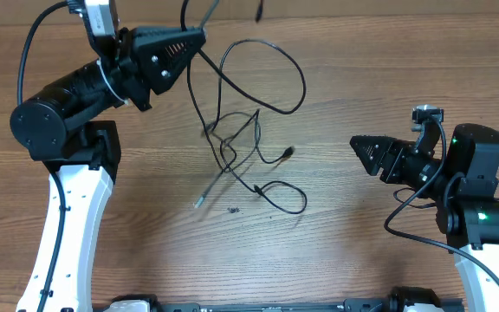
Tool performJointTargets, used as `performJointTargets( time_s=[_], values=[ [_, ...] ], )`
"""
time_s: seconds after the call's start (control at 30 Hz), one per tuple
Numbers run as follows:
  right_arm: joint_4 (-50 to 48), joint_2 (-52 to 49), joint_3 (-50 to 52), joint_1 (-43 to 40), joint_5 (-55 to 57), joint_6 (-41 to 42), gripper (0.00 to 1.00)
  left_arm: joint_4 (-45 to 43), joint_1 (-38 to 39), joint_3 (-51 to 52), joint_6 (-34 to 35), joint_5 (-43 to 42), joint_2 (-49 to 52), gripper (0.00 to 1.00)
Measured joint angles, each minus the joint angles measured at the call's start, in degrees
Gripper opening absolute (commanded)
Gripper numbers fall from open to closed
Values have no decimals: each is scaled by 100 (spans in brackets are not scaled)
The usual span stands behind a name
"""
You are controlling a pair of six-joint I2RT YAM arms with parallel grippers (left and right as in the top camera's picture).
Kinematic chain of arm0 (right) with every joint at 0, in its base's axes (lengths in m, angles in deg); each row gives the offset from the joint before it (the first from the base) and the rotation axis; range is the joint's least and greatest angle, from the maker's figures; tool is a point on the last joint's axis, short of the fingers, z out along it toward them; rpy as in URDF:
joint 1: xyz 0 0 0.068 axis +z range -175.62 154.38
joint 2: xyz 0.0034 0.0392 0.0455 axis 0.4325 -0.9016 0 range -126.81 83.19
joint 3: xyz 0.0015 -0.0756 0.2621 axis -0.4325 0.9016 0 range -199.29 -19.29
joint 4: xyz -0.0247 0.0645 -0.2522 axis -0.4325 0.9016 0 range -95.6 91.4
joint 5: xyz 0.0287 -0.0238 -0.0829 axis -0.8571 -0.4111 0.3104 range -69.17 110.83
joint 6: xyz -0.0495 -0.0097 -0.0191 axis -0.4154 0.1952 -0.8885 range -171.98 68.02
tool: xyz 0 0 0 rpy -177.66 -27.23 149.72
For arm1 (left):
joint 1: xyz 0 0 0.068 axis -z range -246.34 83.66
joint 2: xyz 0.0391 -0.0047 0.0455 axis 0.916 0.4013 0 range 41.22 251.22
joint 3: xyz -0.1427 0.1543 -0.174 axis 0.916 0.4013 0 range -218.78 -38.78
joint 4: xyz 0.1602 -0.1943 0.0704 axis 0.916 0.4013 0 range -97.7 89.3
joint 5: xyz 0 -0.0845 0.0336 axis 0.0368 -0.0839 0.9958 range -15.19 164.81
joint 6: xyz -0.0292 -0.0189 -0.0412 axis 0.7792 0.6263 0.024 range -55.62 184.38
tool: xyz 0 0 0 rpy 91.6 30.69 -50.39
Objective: Untangle cables
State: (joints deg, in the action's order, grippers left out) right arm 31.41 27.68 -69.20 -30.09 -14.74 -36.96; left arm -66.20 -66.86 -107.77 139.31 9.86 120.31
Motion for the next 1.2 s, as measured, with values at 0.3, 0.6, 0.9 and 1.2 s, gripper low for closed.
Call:
performJointTargets(
  time_s=[0.3,0.6,0.9,1.2],
  values=[
    [0,-83,0,0,-2,-2,69,-284,0,0,940,1779,0,4],
    [-2,-382,0,0,-35,-9,75,-284,0,0,1432,2706,0,4],
    [-48,-625,0,149,-319,-17,83,-225,0,0,1912,3206,0,4],
    [-852,-1703,0,1364,-299,-393,82,-105,0,0,1989,3259,0,4]
  ],
)
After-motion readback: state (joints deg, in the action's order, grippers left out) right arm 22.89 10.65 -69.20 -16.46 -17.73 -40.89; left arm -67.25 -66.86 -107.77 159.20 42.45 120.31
